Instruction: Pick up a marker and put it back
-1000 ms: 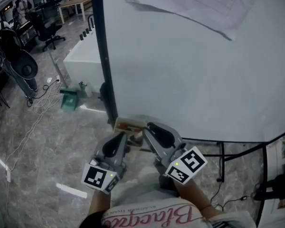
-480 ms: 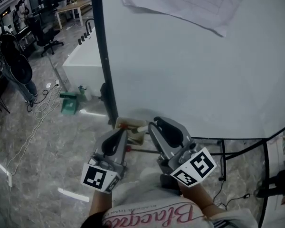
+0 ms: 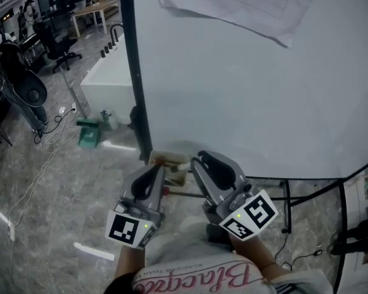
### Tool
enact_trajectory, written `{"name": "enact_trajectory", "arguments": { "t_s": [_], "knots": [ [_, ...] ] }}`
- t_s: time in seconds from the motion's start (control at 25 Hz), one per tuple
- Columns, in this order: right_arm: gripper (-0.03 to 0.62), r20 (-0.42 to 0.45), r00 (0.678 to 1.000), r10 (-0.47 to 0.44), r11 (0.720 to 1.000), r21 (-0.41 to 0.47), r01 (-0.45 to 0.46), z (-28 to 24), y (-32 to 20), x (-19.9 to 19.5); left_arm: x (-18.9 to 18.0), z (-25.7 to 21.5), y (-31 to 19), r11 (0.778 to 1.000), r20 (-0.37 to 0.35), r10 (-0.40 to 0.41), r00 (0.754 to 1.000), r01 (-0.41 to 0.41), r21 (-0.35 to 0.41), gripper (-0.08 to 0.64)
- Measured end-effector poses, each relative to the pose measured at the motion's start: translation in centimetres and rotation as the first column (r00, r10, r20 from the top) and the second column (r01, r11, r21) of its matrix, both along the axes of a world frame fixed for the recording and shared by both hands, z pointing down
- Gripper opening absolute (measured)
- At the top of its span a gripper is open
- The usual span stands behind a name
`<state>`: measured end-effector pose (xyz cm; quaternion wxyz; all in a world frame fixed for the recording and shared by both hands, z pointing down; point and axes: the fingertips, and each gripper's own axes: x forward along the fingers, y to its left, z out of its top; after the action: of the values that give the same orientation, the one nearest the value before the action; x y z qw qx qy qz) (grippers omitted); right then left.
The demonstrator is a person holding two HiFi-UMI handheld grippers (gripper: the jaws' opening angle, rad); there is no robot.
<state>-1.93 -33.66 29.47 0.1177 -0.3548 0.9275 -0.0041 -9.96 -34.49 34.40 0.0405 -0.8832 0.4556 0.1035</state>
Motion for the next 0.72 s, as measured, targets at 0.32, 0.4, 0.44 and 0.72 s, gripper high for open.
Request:
{"name": "enact_trajectory", "arguments": {
  "t_s": [0.32,0.4,0.44,0.72],
  "knots": [
    [0.075,-0.018,1.0,-0.015,0.999,-0.033,0.014,1.1,-0.6,-0.3,-0.1,0.3,-0.1,1.0,0.006,-0.017,1.0,0.017,-0.004,0.0],
    [0.075,-0.029,0.999,-0.017,0.999,-0.048,0.016,1.7,-0.7,-0.6,-0.2,0.5,0.1,1.0,0.01,-0.02,1.0,0.02,-0.004,0.0],
    [0.075,-0.036,0.999,-0.021,0.998,-0.056,0.019,2.0,-0.8,-0.8,-0.3,0.6,0.1,1.0,0.008,-0.02,1.0,0.02,-0.004,-0.001],
    [0.075,-0.094,0.994,-0.049,0.985,-0.168,0.033,6.3,-1.5,-2.0,-0.2,1.3,0.2,1.0,0.016,-0.01,1.0,0.011,-0.018,0.0]
  ]
}}
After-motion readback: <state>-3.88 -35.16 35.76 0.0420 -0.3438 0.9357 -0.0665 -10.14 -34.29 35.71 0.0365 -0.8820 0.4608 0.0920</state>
